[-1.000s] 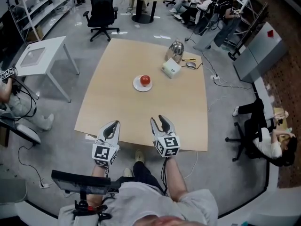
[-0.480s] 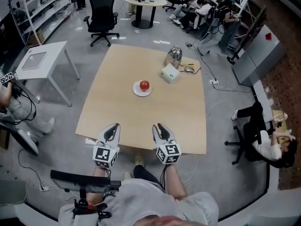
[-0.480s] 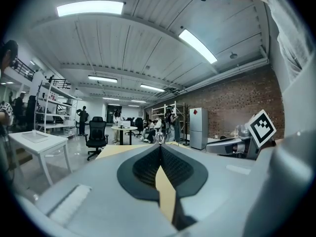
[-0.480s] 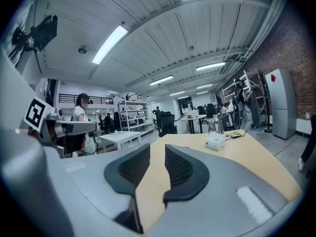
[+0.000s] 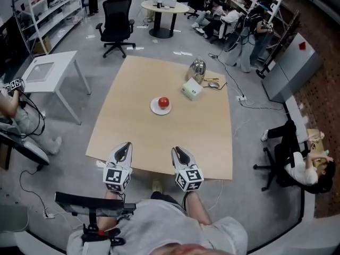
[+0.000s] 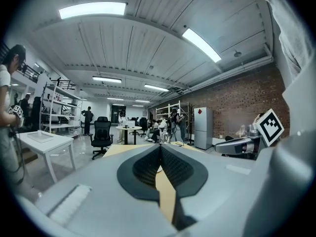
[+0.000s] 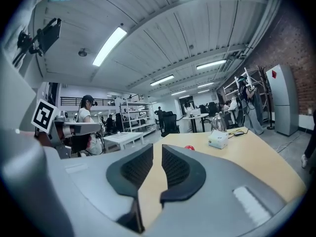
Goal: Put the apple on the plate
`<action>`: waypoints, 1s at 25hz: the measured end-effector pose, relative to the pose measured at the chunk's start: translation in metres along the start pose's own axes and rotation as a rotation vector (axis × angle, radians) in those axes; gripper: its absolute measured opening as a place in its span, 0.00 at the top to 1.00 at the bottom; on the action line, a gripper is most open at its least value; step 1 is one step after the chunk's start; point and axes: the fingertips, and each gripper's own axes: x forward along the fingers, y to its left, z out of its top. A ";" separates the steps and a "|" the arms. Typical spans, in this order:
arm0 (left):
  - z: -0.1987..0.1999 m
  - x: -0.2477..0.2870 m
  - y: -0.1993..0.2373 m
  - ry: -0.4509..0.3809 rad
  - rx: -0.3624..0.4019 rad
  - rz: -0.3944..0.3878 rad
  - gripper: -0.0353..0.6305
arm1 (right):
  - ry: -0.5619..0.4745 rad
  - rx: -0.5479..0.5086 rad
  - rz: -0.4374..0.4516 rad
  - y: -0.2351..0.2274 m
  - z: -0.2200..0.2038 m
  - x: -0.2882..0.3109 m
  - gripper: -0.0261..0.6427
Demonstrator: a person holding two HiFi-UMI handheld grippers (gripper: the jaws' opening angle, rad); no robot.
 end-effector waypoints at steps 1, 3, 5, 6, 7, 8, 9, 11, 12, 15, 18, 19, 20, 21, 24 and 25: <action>0.000 0.000 0.000 -0.001 0.001 0.002 0.92 | 0.002 0.002 0.001 -0.002 -0.001 0.000 0.87; -0.002 0.001 0.000 -0.001 0.002 0.007 0.92 | 0.006 0.010 0.003 -0.006 -0.004 0.000 0.88; -0.002 -0.001 0.002 0.002 -0.002 0.016 0.92 | 0.007 0.020 0.000 -0.007 -0.004 0.000 0.91; -0.003 -0.002 0.004 0.004 -0.006 0.020 0.92 | 0.007 0.023 -0.001 -0.007 -0.004 0.000 0.91; -0.004 -0.003 0.005 0.007 -0.009 0.023 0.92 | 0.008 0.026 -0.003 -0.007 -0.004 0.000 0.92; -0.005 -0.003 0.006 0.011 -0.010 0.024 0.92 | 0.010 0.028 -0.005 -0.008 -0.004 0.000 0.92; -0.007 -0.003 0.005 0.015 -0.011 0.024 0.92 | 0.012 0.028 -0.007 -0.009 -0.005 -0.001 0.93; -0.012 -0.003 0.002 0.021 -0.014 0.023 0.92 | 0.017 0.025 -0.011 -0.012 -0.008 -0.003 0.94; -0.014 -0.003 0.001 0.023 -0.016 0.023 0.92 | 0.020 0.025 -0.013 -0.013 -0.010 -0.004 0.95; -0.018 -0.002 -0.004 0.031 -0.020 0.019 0.92 | 0.030 0.023 -0.014 -0.018 -0.013 -0.006 0.95; -0.019 0.000 -0.006 0.034 -0.021 0.015 0.92 | 0.035 0.014 -0.020 -0.022 -0.013 -0.008 0.95; -0.020 0.001 -0.006 0.034 -0.021 0.014 0.92 | 0.035 0.012 -0.023 -0.023 -0.014 -0.008 0.95; -0.020 0.001 -0.007 0.034 -0.021 0.013 0.92 | 0.035 0.010 -0.026 -0.024 -0.014 -0.009 0.95; -0.019 0.001 -0.008 0.033 -0.020 0.012 0.92 | 0.035 0.009 -0.028 -0.024 -0.014 -0.010 0.95; -0.017 0.002 -0.009 0.032 -0.015 0.007 0.92 | 0.031 0.015 -0.031 -0.025 -0.012 -0.012 0.95; -0.016 0.003 -0.009 0.032 -0.015 0.006 0.92 | 0.031 0.017 -0.031 -0.024 -0.012 -0.012 0.95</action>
